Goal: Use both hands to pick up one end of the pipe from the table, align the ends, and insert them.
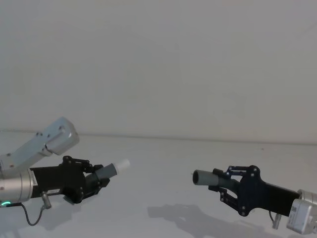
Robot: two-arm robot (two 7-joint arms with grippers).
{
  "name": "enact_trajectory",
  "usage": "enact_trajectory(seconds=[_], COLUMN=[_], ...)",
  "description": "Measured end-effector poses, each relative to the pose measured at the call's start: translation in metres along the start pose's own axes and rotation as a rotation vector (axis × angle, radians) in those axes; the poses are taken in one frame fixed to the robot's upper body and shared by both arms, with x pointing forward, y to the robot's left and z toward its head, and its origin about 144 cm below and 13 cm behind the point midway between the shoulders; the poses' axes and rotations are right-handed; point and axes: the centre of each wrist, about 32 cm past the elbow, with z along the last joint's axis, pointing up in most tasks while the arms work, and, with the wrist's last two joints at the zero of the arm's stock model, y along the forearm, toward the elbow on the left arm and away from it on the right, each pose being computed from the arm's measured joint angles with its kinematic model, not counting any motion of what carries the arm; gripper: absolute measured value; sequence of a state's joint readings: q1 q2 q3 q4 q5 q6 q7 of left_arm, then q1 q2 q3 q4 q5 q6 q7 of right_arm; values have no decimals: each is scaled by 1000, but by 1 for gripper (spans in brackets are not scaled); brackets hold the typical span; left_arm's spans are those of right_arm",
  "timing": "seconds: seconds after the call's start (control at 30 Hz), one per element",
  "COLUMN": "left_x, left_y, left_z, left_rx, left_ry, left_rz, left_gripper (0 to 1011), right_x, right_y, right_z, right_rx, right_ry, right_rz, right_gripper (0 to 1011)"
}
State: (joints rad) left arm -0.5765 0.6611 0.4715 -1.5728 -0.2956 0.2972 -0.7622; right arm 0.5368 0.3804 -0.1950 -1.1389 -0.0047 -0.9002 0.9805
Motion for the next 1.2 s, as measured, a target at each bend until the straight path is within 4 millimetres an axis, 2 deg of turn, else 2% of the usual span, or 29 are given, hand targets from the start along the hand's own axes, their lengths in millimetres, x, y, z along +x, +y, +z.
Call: enact_trajectory(seconds=[0.47, 1.2], left_x=[10, 25], left_y=[-6, -39], left_z=[6, 16], left_rx=[-15, -23], left_ry=[-22, -32], left_rz=[-48, -157], left_gripper=[336, 336], right_x=[4, 14], right_y=[-12, -22], right_z=[-10, -25], right_rx=[-55, -98], right_ry=[-2, -32], right_rz=[11, 6], right_gripper=[286, 286])
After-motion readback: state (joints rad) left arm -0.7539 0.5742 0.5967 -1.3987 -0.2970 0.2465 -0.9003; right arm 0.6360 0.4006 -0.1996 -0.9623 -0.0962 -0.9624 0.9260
